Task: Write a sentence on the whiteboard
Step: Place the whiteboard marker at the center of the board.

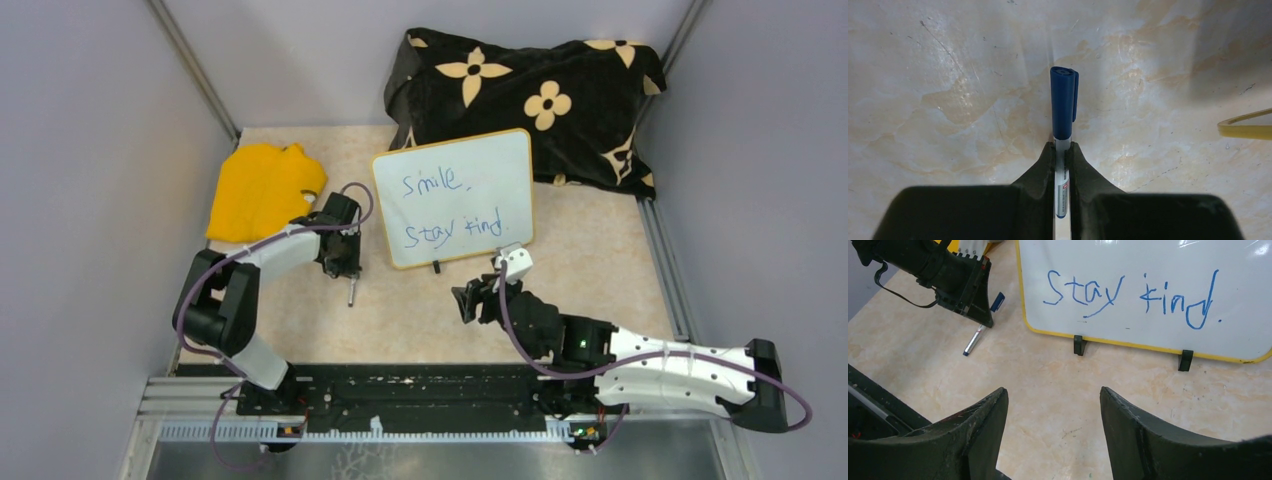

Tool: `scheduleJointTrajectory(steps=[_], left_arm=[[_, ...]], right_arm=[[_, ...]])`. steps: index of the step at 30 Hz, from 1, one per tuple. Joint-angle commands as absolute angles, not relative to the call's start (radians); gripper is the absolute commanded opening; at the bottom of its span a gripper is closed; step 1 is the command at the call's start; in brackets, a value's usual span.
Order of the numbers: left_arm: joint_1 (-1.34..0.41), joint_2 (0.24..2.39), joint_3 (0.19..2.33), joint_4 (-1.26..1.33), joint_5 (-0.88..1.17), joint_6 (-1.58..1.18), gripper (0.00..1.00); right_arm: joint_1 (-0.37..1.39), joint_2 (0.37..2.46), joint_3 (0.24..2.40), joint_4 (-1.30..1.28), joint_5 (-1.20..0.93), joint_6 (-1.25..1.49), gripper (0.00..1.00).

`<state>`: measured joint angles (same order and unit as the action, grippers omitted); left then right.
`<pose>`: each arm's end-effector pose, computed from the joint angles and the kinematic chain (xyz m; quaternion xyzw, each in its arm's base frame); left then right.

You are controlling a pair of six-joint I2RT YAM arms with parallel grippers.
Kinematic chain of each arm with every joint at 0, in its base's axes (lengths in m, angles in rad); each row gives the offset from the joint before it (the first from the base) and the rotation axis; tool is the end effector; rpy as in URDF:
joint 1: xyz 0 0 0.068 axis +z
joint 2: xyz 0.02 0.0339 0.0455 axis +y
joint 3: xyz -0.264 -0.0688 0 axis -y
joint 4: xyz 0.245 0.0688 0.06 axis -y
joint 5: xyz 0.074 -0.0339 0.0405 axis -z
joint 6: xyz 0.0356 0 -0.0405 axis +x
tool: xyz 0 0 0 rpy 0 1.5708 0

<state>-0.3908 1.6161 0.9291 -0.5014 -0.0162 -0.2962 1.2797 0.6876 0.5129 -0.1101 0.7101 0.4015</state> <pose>0.2779 -0.1139 0.1666 0.0449 0.9807 -0.0565 0.1816 0.0695 0.1510 0.2692 -0.1303 0.7678 0.2333 0.5823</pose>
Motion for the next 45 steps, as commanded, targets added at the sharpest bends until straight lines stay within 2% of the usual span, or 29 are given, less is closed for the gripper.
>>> scheduleJointTrajectory(steps=[1,7,25,35,45], left_arm=[[-0.386,1.636,0.950,-0.503,-0.005,-0.291,0.12],[-0.386,1.637,0.949,-0.499,-0.005,-0.293,0.24],[-0.385,1.648,0.954,-0.503,-0.005,-0.293,0.38],[-0.386,1.634,0.953,-0.501,-0.005,-0.296,0.42],[-0.386,1.578,0.938,-0.486,0.031,-0.301,0.52]], right_arm=[[1.274,0.658,0.566,-0.109,0.743,0.396,0.66],[1.275,0.615,0.558,-0.135,0.756,0.413,0.66],[1.275,0.598,0.571,-0.127,0.783,0.381,0.65],[1.275,0.611,0.568,-0.115,0.784,0.372,0.65],[1.275,0.618,0.586,-0.133,0.769,0.372,0.65]])
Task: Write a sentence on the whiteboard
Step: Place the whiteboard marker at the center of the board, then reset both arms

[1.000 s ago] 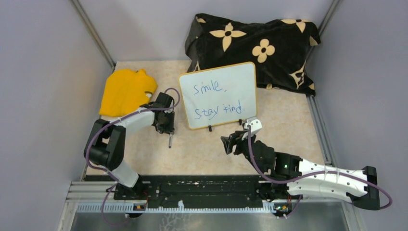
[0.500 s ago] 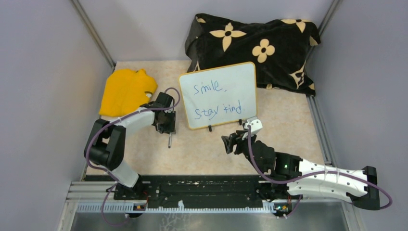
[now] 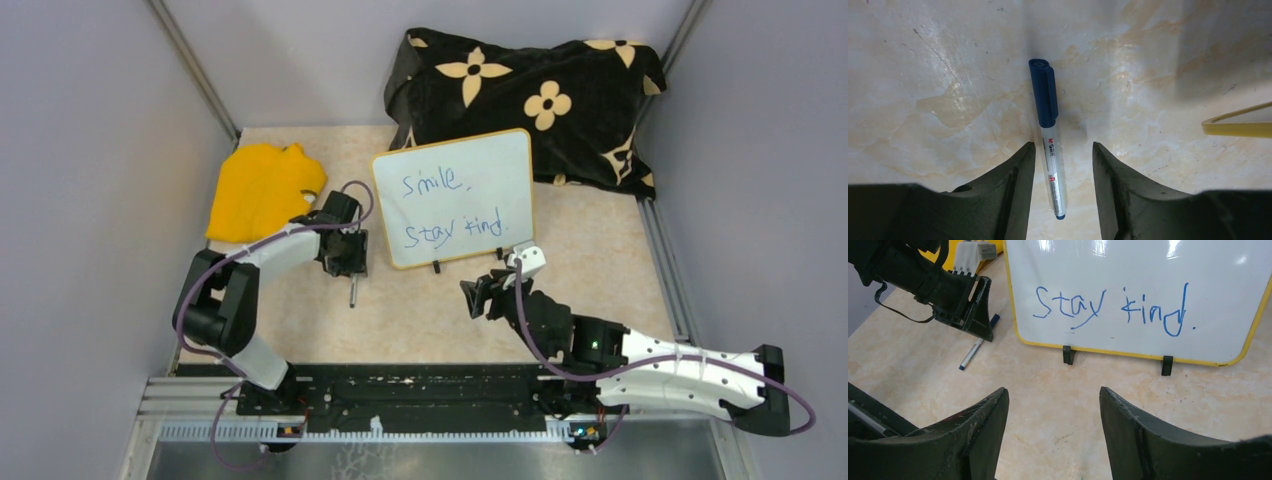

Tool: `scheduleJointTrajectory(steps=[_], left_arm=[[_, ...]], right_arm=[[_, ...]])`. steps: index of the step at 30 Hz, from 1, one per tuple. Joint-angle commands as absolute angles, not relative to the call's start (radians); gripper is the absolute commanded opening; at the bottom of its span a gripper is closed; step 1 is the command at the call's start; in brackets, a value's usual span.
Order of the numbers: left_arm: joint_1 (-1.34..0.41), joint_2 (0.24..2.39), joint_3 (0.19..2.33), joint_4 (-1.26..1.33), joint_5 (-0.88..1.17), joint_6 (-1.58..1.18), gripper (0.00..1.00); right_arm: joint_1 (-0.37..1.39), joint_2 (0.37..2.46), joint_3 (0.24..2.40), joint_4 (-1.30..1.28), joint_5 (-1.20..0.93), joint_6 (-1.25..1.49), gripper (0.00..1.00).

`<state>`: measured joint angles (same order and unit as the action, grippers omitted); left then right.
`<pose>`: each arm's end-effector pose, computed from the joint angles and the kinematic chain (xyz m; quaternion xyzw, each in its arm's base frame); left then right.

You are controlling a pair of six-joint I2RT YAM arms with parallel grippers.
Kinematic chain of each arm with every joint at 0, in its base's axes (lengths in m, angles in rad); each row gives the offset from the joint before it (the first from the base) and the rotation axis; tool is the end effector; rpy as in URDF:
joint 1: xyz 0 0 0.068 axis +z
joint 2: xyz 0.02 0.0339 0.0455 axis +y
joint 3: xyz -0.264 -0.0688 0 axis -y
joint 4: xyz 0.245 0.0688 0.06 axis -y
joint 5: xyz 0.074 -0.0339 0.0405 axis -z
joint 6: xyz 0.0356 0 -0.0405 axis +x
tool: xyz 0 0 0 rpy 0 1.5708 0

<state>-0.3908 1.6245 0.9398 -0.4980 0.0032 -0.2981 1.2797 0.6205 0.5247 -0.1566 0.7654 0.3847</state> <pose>0.2805 -0.1157 0.1672 0.0458 0.9802 -0.0666 0.1810 0.0671 0.1379 0.2784 -0.1111 0.7601 0.2214 0.6008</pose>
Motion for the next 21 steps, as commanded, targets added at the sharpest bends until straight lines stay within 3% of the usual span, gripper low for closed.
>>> scheduleJointTrajectory(steps=[1,10,21], left_arm=[[-0.386,1.562,0.933,-0.477,0.033,-0.303,0.54],[-0.385,1.377,0.881,-0.418,-0.046,-0.325,0.85],[-0.387,1.038,0.770,-0.256,-0.157,-0.340,0.92]], right_arm=[[1.276,0.617,0.589,-0.135,0.770,0.370,0.65],[1.275,0.618,0.692,-0.172,0.821,0.246,0.65],[1.274,0.638,0.888,-0.206,0.920,0.077,0.66]])
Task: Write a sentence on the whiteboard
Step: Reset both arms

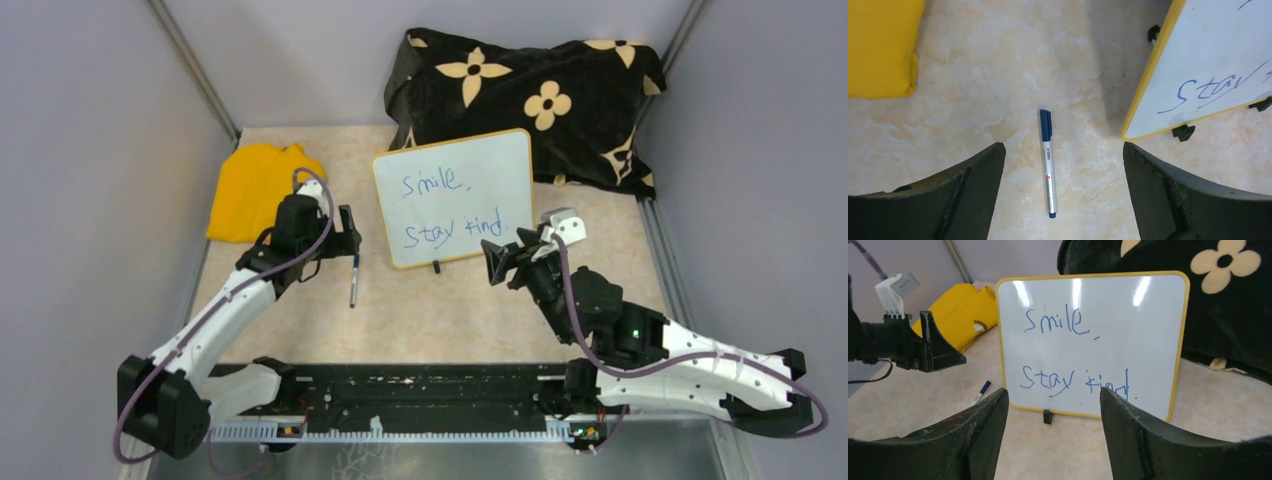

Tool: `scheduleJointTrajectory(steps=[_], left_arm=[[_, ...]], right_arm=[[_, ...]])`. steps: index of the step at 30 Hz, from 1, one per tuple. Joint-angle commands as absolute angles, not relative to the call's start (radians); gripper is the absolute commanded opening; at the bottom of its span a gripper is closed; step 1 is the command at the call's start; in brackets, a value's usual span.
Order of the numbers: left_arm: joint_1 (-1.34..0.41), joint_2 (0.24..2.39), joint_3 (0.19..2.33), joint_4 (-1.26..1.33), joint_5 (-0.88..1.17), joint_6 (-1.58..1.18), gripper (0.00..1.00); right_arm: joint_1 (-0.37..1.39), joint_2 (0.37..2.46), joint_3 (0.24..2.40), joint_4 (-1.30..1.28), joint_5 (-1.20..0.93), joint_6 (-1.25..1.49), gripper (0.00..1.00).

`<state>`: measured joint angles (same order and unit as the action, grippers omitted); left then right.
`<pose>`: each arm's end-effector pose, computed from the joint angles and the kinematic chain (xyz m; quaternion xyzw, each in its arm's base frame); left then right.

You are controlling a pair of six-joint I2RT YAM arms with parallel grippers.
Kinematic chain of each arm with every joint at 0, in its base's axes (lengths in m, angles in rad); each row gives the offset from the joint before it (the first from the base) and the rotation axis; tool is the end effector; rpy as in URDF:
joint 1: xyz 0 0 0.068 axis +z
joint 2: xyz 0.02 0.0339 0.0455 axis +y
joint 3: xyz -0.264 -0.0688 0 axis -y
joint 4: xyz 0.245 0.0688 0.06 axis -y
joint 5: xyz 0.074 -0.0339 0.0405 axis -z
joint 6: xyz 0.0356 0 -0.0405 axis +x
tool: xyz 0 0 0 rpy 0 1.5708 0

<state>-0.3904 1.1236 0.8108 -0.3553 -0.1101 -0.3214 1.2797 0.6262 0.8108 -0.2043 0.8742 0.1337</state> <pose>0.2265 -0.0890 0.2655 0.0070 0.8988 -0.1053 0.4255 0.0643 0.1193 0.3703 -0.1017 0.7043 0.1820 0.6786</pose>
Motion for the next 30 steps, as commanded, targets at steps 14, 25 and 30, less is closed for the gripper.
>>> scheduleJointTrajectory(steps=[14,25,30], left_arm=[[-0.395,0.956,0.712,-0.126,-0.101,-0.476,0.99],[-0.460,1.006,0.746,-0.230,-0.268,-0.792,0.99],[-0.460,1.034,0.832,-0.311,-0.281,-0.778,0.99]], right_arm=[[1.274,0.868,0.863,-0.150,1.265,0.285,0.89],[1.242,1.060,0.871,-0.132,1.166,0.495,0.99],[1.229,1.087,0.853,-0.079,1.111,0.466,0.99]])
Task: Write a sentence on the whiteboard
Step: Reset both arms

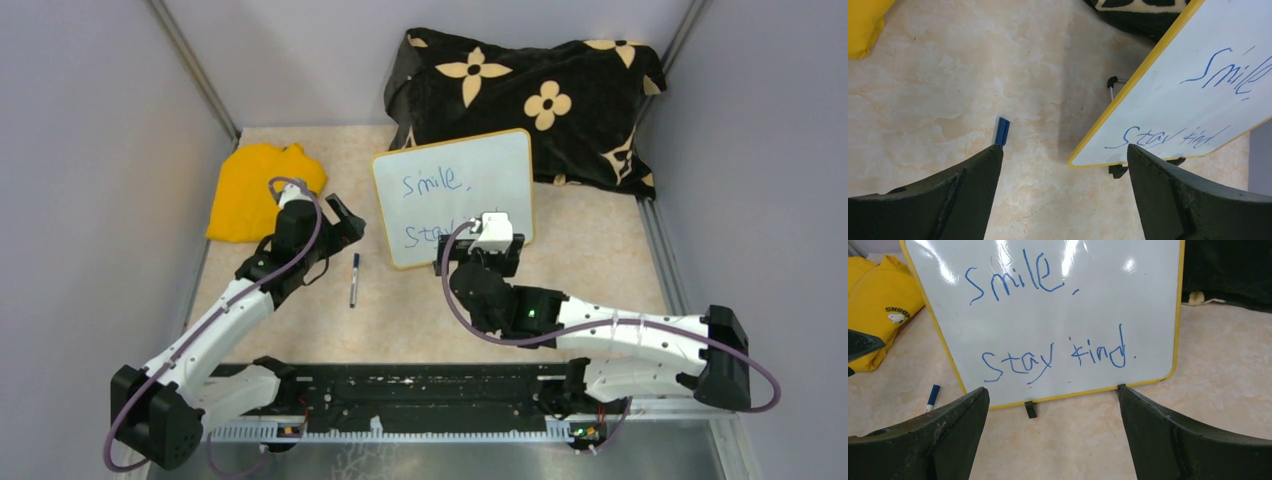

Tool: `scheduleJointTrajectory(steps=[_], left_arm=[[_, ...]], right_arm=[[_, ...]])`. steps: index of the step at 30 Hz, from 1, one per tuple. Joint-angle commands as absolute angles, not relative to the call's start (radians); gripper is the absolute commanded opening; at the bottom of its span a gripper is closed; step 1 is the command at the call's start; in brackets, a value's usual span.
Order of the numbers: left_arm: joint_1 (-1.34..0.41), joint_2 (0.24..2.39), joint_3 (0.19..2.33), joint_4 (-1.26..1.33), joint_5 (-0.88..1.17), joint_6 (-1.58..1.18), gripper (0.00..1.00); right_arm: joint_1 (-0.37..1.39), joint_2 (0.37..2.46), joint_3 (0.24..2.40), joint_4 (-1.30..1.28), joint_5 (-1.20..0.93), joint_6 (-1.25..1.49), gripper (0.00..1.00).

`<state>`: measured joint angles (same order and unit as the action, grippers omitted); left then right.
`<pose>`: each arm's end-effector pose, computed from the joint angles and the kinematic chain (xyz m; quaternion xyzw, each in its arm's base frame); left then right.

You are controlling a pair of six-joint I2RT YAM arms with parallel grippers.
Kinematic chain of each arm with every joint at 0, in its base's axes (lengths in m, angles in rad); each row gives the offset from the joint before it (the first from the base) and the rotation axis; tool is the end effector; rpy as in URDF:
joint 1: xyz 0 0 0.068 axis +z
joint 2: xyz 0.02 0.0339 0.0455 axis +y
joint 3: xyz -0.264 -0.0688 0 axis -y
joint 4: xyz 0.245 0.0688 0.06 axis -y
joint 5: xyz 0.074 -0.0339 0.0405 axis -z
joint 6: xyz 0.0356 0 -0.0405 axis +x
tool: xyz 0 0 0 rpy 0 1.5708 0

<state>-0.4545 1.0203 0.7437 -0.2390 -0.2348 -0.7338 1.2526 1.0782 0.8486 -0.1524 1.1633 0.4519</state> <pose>0.2089 -0.0929 0.2758 -0.1778 0.8415 -0.1960 0.4710 0.1027 0.2074 0.3159 0.0135 0.7574 0.0526 0.6507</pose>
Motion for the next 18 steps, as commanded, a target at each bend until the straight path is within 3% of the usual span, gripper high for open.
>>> scheduleJointTrajectory(steps=[1,5,7,10,13,18], left_arm=[[-0.461,1.041,0.855,-0.322,-0.280,-0.756,0.99],[-0.460,1.026,0.929,-0.333,-0.168,-0.569,0.99],[-0.459,0.982,0.887,-0.236,-0.040,-0.387,0.99],[-0.459,0.910,0.829,-0.115,0.038,-0.321,0.99],[-0.460,0.885,0.873,-0.072,0.049,-0.292,0.99],[-0.460,0.962,1.119,-0.083,-0.021,-0.284,0.99]], right_arm=[[1.222,1.090,0.862,-0.086,1.094,0.455,0.99],[1.174,1.092,0.889,-0.142,1.059,0.449,0.99],[1.145,1.071,0.878,-0.149,1.072,0.459,0.99],[1.074,1.033,0.865,-0.152,1.072,0.457,0.99],[0.971,0.994,0.892,-0.167,1.034,0.441,0.99],[0.888,0.939,0.995,-0.102,1.052,0.275,0.99]])
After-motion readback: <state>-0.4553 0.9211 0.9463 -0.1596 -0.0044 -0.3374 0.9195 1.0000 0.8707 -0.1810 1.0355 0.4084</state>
